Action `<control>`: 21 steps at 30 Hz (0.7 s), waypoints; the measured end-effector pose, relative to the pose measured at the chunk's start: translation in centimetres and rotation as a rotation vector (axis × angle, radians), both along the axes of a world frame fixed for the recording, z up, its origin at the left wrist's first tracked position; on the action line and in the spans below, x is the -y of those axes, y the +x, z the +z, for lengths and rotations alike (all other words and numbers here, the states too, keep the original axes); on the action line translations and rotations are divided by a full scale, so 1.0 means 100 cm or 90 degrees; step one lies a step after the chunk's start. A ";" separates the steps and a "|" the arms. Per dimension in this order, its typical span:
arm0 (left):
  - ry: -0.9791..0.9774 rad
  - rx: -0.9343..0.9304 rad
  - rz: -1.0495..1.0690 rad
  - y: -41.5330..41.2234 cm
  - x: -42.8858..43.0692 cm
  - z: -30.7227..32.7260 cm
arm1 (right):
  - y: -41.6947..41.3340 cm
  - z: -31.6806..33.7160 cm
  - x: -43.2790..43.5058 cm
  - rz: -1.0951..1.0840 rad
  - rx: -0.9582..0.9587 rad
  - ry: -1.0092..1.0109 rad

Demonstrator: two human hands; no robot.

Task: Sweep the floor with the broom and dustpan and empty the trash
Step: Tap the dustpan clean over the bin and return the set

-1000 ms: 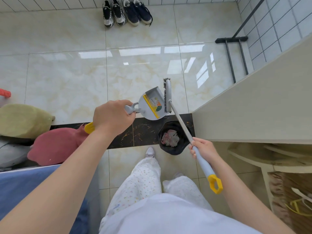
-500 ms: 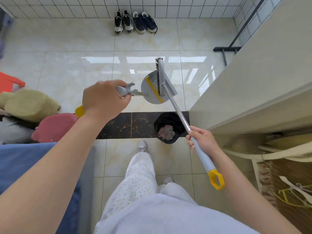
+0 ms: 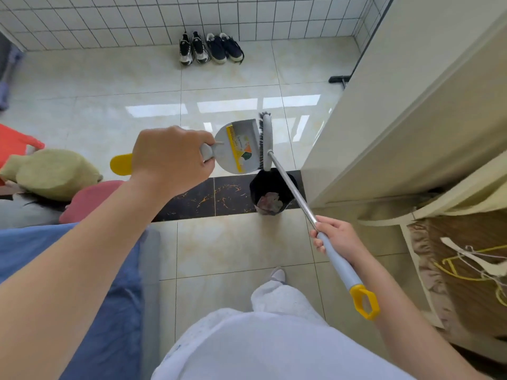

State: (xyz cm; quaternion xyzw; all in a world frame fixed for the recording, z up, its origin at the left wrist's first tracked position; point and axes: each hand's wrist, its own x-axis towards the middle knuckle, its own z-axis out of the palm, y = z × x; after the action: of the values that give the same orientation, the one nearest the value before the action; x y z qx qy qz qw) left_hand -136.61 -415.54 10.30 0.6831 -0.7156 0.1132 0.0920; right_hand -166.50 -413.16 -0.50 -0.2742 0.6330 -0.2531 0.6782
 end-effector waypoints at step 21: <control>0.155 0.296 -0.326 -0.041 -0.166 -0.017 | -0.025 -0.013 -0.180 -0.140 -0.019 0.004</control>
State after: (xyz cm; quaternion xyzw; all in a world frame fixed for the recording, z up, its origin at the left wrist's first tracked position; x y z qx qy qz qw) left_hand -140.67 -398.99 8.62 0.4441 -0.8733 0.1529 -0.1298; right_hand -169.00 -395.15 -1.78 -0.2049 0.6702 -0.3198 0.6377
